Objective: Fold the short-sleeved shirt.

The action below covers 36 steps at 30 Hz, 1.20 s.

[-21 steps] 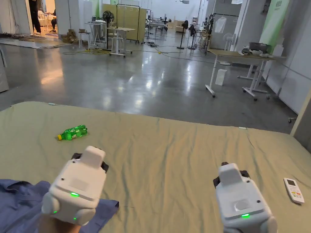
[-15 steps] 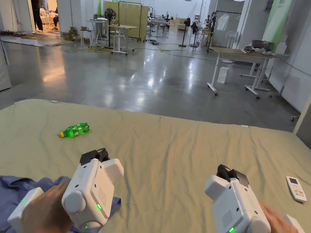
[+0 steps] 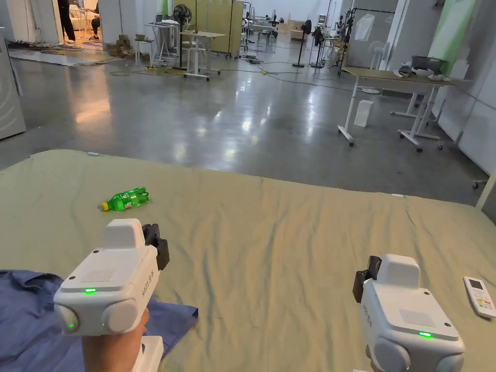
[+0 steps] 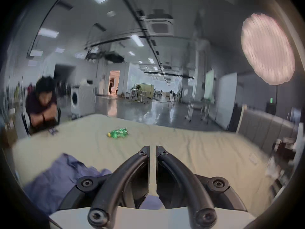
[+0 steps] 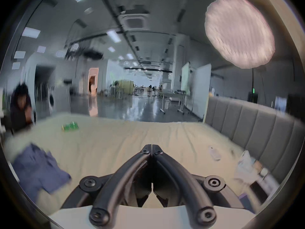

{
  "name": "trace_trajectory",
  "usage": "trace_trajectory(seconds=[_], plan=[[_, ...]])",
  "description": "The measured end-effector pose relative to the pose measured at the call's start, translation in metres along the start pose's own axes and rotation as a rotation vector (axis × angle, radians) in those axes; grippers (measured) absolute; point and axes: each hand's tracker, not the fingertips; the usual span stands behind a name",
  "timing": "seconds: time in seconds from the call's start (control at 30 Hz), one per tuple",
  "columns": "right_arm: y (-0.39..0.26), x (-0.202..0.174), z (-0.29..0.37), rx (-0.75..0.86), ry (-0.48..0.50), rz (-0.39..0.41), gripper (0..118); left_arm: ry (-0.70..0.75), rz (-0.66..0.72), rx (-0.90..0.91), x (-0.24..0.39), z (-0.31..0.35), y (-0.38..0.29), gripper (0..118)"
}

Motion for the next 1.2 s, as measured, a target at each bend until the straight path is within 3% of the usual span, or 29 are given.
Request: trace_trajectory(seconds=[0.3, 0.4, 0.53, 0.67, 0.9, 0.93, 1.0, 1.07, 1.13, 1.2], plan=[[-0.008, -0.008, -0.006, -0.007, 0.001, -0.01, 0, -0.117, -0.113, -0.05, 0.011, 0.014, 0.01, 7], [-0.007, -0.011, -0.006, -0.015, 0.032, -0.031, 0, -0.088, -0.196, -0.096, 0.001, 0.019, 0.009, 7], [-0.012, -0.024, -0.006, -0.012, 0.052, 0.04, 0, -0.034, -0.204, -0.27, -0.031, 0.017, 0.006, 7], [-0.026, -0.036, -0.01, -0.035, 0.113, 0.035, 0, 0.04, -0.139, -0.367, -0.087, 0.017, -0.002, 7], [-0.045, -0.055, -0.015, -0.076, 0.158, 0.083, 0, 0.153, -0.165, -0.514, -0.179, 0.013, -0.021, 9], [-0.047, -0.057, -0.015, -0.083, 0.159, 0.086, 0, 0.188, -0.165, -0.537, -0.189, 0.011, -0.025, 17], [-0.051, -0.06, -0.016, -0.097, 0.158, 0.088, 0, 0.233, -0.158, -0.583, -0.213, 0.008, -0.035, 65], [-0.053, -0.061, -0.012, -0.107, 0.156, 0.086, 0, 0.209, -0.085, -0.628, -0.233, 0.002, -0.045, 100], [-0.058, -0.063, -0.012, -0.116, 0.16, 0.088, 0, 0.169, 0.008, -0.694, -0.245, -0.003, -0.058, 108], [-0.061, -0.066, -0.01, -0.13, 0.164, 0.091, 0, 0.171, 0.068, -0.775, -0.251, -0.01, -0.074, 108]])
